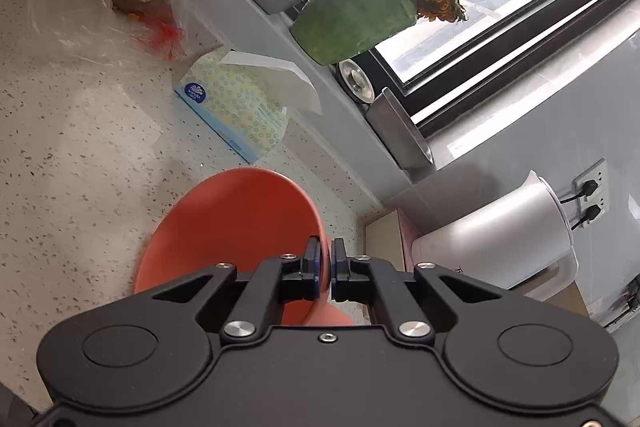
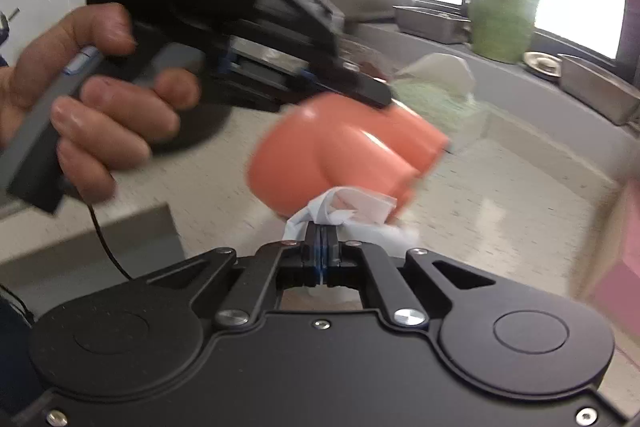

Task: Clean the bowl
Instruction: 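Hold the bowl upside down with the left gripper while the right gripper wipes its feet, then set the bowl upright on the counter with the left gripper and open it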

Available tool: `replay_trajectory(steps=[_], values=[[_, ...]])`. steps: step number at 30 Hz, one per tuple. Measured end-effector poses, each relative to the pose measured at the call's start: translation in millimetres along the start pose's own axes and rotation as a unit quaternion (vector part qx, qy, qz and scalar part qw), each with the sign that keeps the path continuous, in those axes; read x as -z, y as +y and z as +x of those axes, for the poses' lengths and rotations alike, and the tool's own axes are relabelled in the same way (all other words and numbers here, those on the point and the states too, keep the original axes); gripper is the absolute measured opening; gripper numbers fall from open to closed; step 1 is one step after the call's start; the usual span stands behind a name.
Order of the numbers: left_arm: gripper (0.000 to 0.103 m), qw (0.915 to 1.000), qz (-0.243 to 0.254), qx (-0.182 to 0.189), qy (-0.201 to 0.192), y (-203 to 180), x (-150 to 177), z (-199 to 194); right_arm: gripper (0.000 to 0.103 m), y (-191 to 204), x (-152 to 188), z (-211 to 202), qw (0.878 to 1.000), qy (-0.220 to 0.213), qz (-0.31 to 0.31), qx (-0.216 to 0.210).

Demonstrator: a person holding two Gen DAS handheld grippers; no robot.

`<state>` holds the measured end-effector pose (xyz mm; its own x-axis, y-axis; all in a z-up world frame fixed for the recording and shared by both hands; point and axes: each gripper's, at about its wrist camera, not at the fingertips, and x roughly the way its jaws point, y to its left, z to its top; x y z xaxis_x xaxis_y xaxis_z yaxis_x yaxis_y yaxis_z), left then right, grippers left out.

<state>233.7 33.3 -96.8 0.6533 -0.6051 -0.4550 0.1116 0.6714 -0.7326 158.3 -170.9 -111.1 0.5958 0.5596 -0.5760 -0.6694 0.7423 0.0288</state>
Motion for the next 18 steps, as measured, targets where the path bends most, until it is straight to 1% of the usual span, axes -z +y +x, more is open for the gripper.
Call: replay_trajectory(steps=[2, 5, 7, 10, 13, 17, 18], values=[[0.004, 1.0000, -0.005, 0.001, 0.003, -2, 1, 2, 0.001, 7, -3, 5, 1.000, 0.002, -0.004, -0.008], [0.004, 0.9999, -0.011, 0.004, 0.002, -4, 2, 2, 0.001, 17, -2, 24, 0.999, 0.042, -0.012, -0.006], [0.004, 1.0000, -0.005, 0.007, 0.002, -6, 2, 0, 0.001, 17, 2, 29, 0.998, 0.060, -0.010, 0.008], [0.004, 0.9994, 0.032, 0.011, 0.005, -16, 2, -5, 0.001, 11, 10, 32, 0.996, 0.081, 0.000, 0.036], [0.004, 0.9963, 0.086, -0.002, 0.004, -28, 2, -11, 0.001, -3, 11, 25, 0.994, 0.086, 0.022, 0.067], [0.004, 0.9871, 0.157, -0.032, 0.009, -40, 2, -17, 0.001, -25, 12, 6, 0.989, 0.081, 0.054, 0.111], [0.004, 0.9821, 0.183, -0.044, 0.013, -44, 4, -16, 0.001, -32, 12, 0, 0.988, 0.077, 0.065, 0.118]])
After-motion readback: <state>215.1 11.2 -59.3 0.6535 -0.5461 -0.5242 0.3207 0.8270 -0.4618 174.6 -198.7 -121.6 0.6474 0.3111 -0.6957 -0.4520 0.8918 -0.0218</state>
